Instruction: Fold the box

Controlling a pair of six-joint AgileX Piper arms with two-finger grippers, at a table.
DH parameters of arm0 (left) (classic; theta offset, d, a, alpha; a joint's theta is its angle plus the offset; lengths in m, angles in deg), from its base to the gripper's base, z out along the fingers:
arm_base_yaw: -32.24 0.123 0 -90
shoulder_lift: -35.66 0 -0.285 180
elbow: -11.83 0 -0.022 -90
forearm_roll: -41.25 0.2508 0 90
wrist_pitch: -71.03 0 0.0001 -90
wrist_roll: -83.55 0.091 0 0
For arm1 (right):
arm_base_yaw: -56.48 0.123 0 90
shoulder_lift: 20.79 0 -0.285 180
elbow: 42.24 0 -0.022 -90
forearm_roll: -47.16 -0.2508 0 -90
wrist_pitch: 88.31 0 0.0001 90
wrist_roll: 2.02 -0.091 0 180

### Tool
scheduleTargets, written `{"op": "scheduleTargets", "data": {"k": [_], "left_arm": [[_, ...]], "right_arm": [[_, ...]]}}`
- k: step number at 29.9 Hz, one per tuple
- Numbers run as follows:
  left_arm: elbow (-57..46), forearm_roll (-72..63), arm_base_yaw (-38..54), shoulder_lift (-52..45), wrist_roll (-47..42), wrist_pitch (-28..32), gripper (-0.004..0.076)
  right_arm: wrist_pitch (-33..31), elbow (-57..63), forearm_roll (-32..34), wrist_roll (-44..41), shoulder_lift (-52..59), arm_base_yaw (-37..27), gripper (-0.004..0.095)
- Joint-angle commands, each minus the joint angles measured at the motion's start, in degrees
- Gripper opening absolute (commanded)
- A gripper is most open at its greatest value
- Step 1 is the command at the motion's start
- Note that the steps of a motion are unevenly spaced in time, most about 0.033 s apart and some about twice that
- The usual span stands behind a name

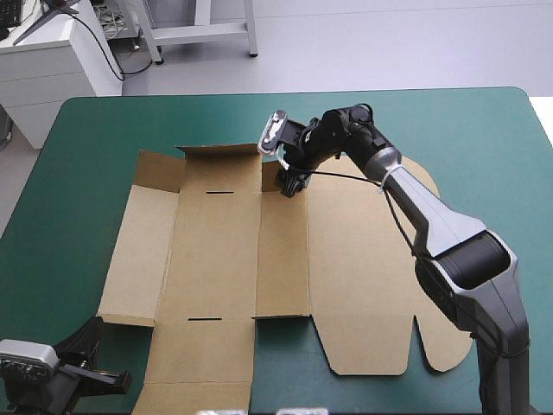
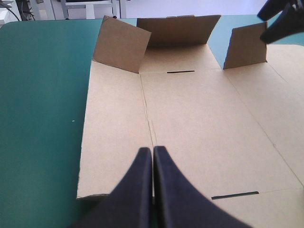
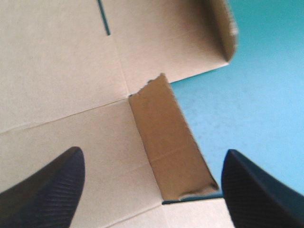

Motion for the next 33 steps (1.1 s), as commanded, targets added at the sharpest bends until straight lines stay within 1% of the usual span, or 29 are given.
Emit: {"op": "scheduleTargets", "data": {"k": [1,2,4,5,8,9,10,11,13,14,16,17,19,20,22,24,26,29,33], "left_arm": [[1.2,-1.2,-0.3,-0.3,0.0,4.2,-0.0008],[1.2,-1.2,-0.3,-0.3,0.0,4.2,-0.0008],[1.2,-1.3,-0.3,-0.3,0.0,4.2,-0.0008],[1.2,-1.3,-0.3,-0.3,0.0,4.2,-0.0008],[1.2,-1.2,-0.3,-0.3,0.0,4.2,-0.0004],[1.2,-1.2,-0.3,-0.3,0.0,4.2,0.0007],[1.2,-1.2,-0.3,-0.3,0.0,4.2,0.0031],[1.2,-1.2,-0.3,-0.3,0.0,4.2,0.0062],[1.2,-1.2,-0.3,-0.3,0.0,4.2,0.0167],[1.2,-1.2,-0.3,-0.3,0.0,4.2,0.0262],[1.2,-1.2,-0.3,-0.3,0.0,4.2,0.0404],[1.2,-1.2,-0.3,-0.3,0.0,4.2,0.0502],[1.2,-1.2,-0.3,-0.3,0.0,4.2,0.0596],[1.2,-1.3,-0.3,-0.3,0.0,4.2,0.0617],[1.2,-1.4,-0.3,-0.3,0.0,4.2,0.0617],[1.2,-1.4,-0.3,-0.3,0.0,4.2,0.0617],[1.2,-1.3,-0.3,-0.3,0.0,4.7,0.0617],[1.6,-1.0,-0.3,0.2,0.0,6.9,0.0617],[5.2,-0.7,-0.3,5.2,0.0,7.7,0.0617]], "right_arm": [[2.7,-2.4,7.7,-15.7,7.7,-0.1,0.0446],[2.9,-2.7,10.7,-20.2,8.2,-0.1,0.0354],[2.5,-2.9,17.0,-29.8,9.8,-0.3,0.0101],[2.2,-3.0,18.6,-32.9,10.5,-0.6,0.0000],[-0.1,-3.0,18.6,-39.4,12.0,-1.8,0.0001],[-1.2,-3.0,18.6,-42.8,12.3,-2.3,0.0001],[-2.1,-3.0,19.2,-45.2,12.5,-2.7,0.0001],[-2.7,-2.8,19.6,-45.5,12.7,-2.8,0.0001],[-4.1,-2.6,21.5,-47.2,13.0,-2.8,0.0001],[-4.8,-2.6,22.3,-47.5,13.0,-2.7,0.0001],[-5.8,-2.6,23.6,-48.7,13.2,-2.3,0.0001],[-6.6,-2.6,23.6,-49.0,13.2,-2.3,0.0001],[-7.8,-1.9,23.1,-49.4,13.3,-2.3,0.0001],[-7.9,-0.8,23.2,-49.4,13.7,-2.3,0.0001],[-6.9,2.7,23.1,-49.4,15.3,-2.3,0.0001],[-4.6,8.7,23.5,-50.2,17.7,-2.3,0.0001],[-1.3,16.2,24.3,-51.9,21.4,-2.3,0.0001],[4.0,28.1,24.9,-54.4,28.7,-2.3,0.0000],[10.1,42.9,23.8,-56.0,38.2,-2.3,0.0000]]}}
